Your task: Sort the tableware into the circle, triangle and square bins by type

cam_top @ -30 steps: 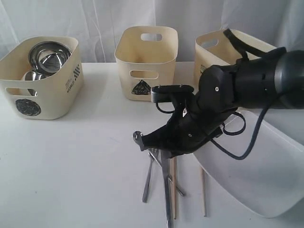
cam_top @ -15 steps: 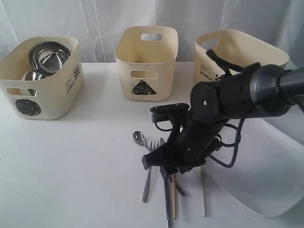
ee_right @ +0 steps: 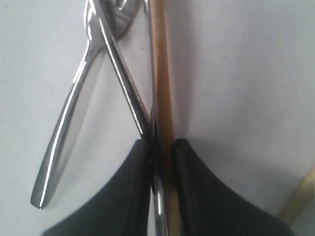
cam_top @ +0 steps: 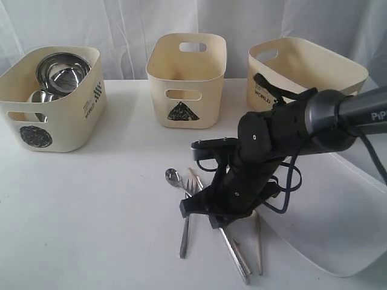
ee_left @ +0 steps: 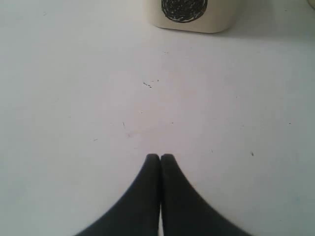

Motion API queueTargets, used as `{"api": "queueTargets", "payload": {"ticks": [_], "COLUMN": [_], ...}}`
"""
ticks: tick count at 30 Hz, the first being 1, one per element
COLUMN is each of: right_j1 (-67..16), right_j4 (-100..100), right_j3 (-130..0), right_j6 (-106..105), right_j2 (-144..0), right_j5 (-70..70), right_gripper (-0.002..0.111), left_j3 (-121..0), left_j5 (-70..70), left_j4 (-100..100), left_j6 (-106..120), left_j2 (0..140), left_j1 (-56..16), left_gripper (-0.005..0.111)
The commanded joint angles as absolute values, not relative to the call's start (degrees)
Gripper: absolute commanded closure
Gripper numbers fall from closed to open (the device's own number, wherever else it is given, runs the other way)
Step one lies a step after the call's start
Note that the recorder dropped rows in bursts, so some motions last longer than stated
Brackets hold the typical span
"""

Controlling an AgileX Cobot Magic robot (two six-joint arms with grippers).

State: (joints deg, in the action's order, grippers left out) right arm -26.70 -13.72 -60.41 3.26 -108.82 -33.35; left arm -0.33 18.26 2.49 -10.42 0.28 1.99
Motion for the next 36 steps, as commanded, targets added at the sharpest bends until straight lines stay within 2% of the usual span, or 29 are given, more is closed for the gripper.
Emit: {"api": "queueTargets", "payload": {"ticks": [1,6,15,22,30,36], "right_j1": [-26.8,-26.8,-26.8,-25.7,-15.5,-6.1], "right_j4": [-13.7,-13.3,-13.3,-13.1,-14.9,-38.2], "right_j3": [-61.4,-66.8,-68.1,-75.7,-86.3,-89.0], "right_j6": [3.2,2.6,2.5,-6.5,-11.3,-31.6], "right_j2": [-108.6,-104.7,-104.0,-98.6,-96.7,-96.7], "right_j5": [-34.6,-36.9,-37.9,-43.5,-43.1,-42.8], "right_gripper": [0.108,0.108,0.108,0.108,0.108,0.108], "left_j3": [0.0,0.0,0.0,0.0,0.0,0.0], "left_j5": [18.4,18.4,18.4,18.4,18.4,18.4], "left_j4": [2.5,2.5,2.5,2.5,2.5,2.5], "left_j6": [-10.3,-10.3,-10.3,-10.3,-10.3,-10.3], "left_j2": [0.0,0.0,0.0,0.0,0.0,0.0], "left_j1": [1.6,1.6,1.6,1.6,1.6,1.6], "left_gripper": [0.107,0.107,0.107,0.107,0.107,0.107]}}
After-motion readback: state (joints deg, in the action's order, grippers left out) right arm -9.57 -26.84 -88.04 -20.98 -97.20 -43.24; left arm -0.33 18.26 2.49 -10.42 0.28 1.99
